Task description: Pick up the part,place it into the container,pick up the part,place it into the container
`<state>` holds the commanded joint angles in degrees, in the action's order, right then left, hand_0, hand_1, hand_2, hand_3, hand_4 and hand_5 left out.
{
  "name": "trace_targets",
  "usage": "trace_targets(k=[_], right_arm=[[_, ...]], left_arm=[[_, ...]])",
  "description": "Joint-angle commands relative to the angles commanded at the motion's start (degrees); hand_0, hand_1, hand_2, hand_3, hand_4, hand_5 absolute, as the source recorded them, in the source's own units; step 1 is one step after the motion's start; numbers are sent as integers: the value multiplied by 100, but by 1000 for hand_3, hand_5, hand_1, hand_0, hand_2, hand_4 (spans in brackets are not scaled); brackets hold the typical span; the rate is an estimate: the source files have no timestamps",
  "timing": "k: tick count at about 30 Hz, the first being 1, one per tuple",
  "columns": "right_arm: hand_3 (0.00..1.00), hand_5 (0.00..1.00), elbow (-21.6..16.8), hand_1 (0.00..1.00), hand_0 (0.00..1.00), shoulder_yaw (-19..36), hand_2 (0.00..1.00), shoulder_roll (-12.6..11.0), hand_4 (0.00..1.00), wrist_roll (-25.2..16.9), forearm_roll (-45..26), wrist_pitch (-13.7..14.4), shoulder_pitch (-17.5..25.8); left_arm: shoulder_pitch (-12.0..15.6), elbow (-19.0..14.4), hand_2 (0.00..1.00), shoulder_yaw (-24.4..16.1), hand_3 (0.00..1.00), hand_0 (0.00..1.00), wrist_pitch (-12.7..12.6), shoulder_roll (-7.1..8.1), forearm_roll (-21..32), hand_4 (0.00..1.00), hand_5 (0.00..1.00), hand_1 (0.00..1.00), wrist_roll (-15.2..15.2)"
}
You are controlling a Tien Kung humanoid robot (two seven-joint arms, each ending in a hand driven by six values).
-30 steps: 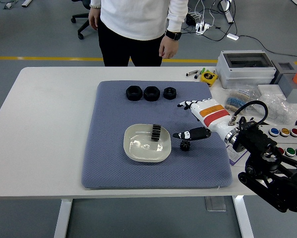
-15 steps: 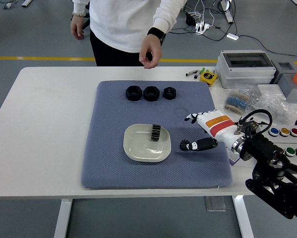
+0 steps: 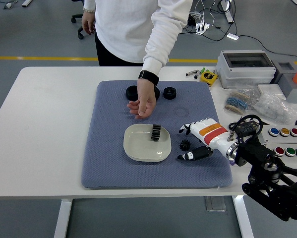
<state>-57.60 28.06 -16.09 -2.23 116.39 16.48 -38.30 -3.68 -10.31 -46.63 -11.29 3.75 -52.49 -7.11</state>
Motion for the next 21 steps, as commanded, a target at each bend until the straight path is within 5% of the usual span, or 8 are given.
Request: trace_targets(k=[10, 11, 21], right_arm=[[652, 669, 138, 274, 138, -108, 581, 45, 998, -26, -23, 87, -34], [579, 650, 144, 261, 128, -113, 536, 47, 962, -23, -18, 81, -38], [559, 668, 371, 255, 120, -251, 513, 105, 934, -56, -9, -14, -142]], left_arm=[[-7, 0, 704, 40, 590, 776, 6, 0, 33, 655, 620, 719, 1], [-7, 0, 703, 44, 589, 775, 5, 0, 38, 652, 617, 718, 2], [-3, 0, 702, 40, 588, 775, 4, -4, 39, 652, 618, 721, -1]])
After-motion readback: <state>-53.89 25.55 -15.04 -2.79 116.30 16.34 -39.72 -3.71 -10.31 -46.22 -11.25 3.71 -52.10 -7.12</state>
